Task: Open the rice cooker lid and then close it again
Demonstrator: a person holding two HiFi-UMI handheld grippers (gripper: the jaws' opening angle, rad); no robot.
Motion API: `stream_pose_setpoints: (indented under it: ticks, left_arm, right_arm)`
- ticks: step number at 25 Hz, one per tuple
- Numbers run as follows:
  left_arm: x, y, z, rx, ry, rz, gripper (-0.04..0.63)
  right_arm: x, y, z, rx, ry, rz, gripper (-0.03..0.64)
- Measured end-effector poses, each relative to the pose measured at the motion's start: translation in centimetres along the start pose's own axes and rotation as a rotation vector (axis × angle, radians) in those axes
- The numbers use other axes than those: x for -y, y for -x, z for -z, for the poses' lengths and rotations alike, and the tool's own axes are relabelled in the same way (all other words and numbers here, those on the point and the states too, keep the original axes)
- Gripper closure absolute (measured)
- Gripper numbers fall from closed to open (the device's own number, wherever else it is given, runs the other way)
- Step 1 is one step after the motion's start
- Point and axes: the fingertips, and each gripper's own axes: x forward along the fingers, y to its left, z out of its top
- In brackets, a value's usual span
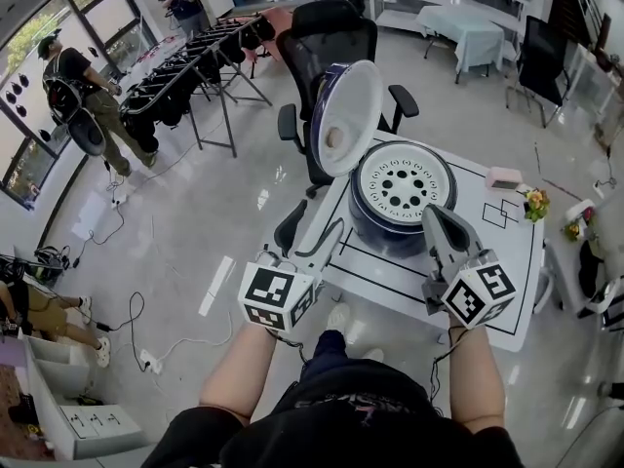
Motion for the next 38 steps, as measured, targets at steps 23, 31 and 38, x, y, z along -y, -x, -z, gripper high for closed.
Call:
stream_pose_setpoints:
  ticks: [23,31,38]
  left_arm:
    - [-4.0,-1.2,-2.0,0.033,0.010,-0.041,0.331]
    - [-7.4,-3.8,-3.5,0.069,0.013,-0.043,0.333]
    - [-11.5,-6.0,-4.0,0.079,0.045,-0.051,0.341]
  right_arm:
    - [0.4,-1.7,-0.6,-0.001,0.010,0.013,0.615]
    - [2.0,-3.7,-1.8,0.016,0.028,0.060,0.615]
    - [2.8,-6.7,-1.9,0.015,0.029,0.092,0.615]
